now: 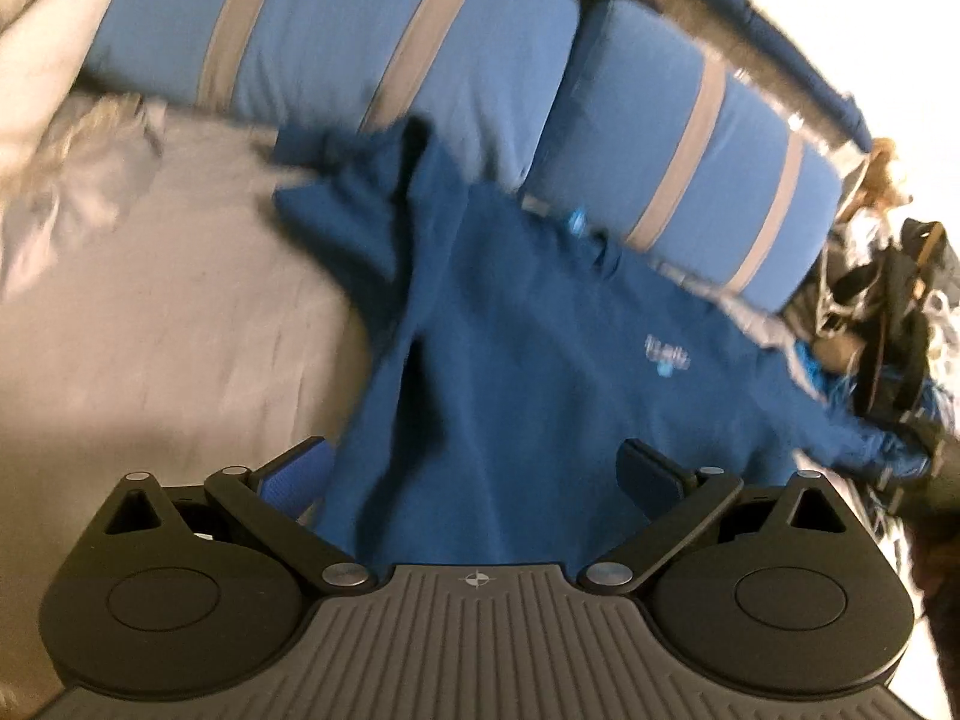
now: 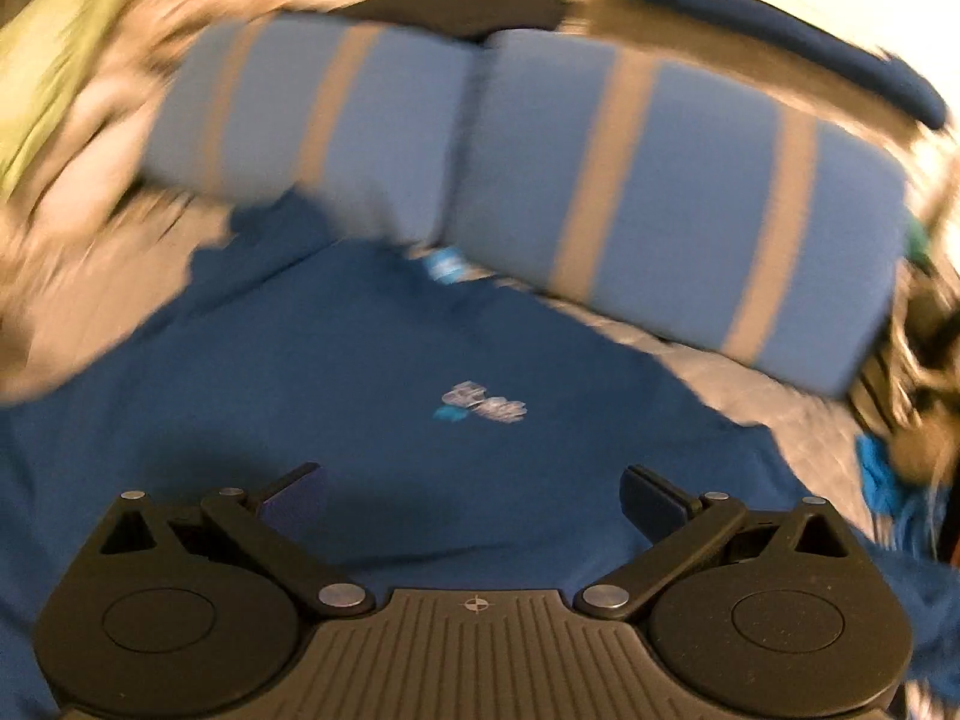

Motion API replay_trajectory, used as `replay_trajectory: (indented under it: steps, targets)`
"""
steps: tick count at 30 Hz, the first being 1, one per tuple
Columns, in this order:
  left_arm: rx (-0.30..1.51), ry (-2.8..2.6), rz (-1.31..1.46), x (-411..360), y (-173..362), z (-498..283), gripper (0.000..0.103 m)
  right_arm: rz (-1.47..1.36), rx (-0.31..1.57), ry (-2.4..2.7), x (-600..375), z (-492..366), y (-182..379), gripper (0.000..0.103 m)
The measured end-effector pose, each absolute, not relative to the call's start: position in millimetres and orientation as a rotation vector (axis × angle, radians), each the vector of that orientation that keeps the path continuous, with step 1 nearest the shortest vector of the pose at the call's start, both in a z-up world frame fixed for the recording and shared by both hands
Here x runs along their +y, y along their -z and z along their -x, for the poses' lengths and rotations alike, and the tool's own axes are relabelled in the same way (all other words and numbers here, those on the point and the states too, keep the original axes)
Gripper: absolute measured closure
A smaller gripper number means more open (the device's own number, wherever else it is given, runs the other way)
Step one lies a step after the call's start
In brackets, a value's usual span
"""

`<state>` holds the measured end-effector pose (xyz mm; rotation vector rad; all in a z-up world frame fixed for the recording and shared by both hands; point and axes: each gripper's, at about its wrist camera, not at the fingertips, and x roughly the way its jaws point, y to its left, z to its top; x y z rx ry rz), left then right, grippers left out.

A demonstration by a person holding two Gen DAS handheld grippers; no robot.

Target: Fold clothes

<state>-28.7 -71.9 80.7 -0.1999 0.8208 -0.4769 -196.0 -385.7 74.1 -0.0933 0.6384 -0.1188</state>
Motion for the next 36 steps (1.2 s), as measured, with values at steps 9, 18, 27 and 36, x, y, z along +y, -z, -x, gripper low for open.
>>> replay_trajectory:
  steps: [9,18,27,36]
  targets:
    - [0.731,0.423,0.179,-80,-95,-33,0.0,0.154,0.641,-0.014,-329,190,-45,0.0]
    - [0.73,0.415,0.288,-88,-64,-89,0.011,-0.037,0.697,-0.016,-332,176,-22,0.0]
    - [0.819,0.453,0.248,-128,-34,-144,0.033,-0.089,0.725,-0.011,-341,171,-14,0.0]
    - [0.909,0.389,0.157,-157,-27,-150,0.094,-0.091,0.702,-0.012,-342,175,-14,0.0]
